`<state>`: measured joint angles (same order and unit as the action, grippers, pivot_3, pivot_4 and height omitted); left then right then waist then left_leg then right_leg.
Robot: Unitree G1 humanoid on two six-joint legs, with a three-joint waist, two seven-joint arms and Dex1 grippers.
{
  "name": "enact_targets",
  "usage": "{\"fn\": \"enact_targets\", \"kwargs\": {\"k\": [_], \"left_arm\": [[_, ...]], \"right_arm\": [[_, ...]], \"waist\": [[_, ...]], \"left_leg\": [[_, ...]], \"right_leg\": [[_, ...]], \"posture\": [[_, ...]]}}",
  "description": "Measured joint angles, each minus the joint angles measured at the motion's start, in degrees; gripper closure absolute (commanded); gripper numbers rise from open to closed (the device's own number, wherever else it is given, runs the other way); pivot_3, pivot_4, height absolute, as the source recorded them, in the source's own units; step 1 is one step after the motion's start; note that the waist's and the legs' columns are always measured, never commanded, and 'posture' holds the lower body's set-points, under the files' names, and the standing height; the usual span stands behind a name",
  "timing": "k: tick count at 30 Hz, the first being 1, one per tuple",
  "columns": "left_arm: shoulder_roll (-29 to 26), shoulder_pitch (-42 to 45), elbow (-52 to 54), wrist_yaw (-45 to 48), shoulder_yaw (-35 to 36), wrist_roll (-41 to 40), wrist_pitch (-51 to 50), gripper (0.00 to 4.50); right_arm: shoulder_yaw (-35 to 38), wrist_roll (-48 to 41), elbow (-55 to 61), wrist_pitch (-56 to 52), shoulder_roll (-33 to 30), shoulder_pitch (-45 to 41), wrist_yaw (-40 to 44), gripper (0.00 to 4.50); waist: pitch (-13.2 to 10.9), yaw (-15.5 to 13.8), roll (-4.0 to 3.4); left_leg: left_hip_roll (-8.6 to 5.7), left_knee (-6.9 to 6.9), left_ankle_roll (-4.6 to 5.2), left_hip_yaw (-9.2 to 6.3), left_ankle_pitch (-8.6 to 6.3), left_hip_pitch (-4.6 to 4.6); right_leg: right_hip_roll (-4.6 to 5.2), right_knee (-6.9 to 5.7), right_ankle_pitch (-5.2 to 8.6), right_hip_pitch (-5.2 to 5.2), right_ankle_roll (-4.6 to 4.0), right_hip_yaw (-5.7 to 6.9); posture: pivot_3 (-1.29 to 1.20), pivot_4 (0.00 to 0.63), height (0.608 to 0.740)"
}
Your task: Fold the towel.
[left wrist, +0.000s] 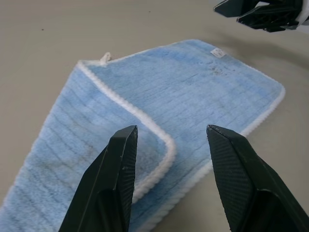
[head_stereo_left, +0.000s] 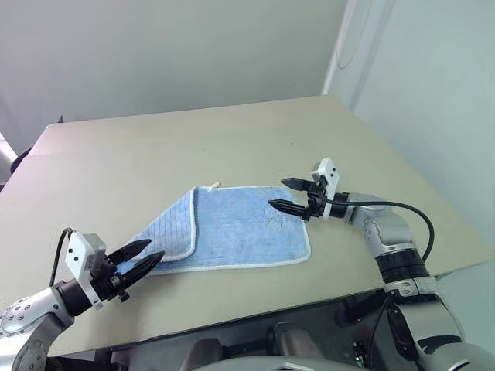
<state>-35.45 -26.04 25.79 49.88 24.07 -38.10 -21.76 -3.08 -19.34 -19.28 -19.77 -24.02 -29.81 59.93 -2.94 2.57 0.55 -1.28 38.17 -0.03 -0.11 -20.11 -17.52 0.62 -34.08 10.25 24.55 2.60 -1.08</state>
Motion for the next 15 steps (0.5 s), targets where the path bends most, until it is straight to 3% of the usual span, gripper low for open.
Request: {"fn": "enact_targets", "kwargs": {"k": [6, 15], "left_arm": [[0.95, 0.24, 0.18, -0.12, -1.41, 0.39, 0.18, 2.10], [2.22, 6.11, -0.46, -0.35, -5.61, 1.05, 0.11, 2.10]], "right_arm": [[0.03, 0.18, -0.08, -0.18, -1.45, -0.34, 0.69, 0.03], [1.90, -1.71, -1.40, -9.23, -1.32, -2.37, -4.06, 0.03]], "waist": [[0.00, -0.01, 0.01], [0.01, 0.05, 0.01]], "left_leg": [[0.01, 0.00, 0.00, -0.01, 0.00, 0.02], [-0.01, 0.00, 0.00, 0.02, 0.00, -0.03]], "right_leg": [[-0.04, -0.01, 0.01, -0.01, 0.00, 0.02], [-0.03, -0.01, 0.00, -0.01, -0.01, 0.00]], "posture": [[0.00, 0.000, 0.740], [0.00, 0.000, 0.740]]}}
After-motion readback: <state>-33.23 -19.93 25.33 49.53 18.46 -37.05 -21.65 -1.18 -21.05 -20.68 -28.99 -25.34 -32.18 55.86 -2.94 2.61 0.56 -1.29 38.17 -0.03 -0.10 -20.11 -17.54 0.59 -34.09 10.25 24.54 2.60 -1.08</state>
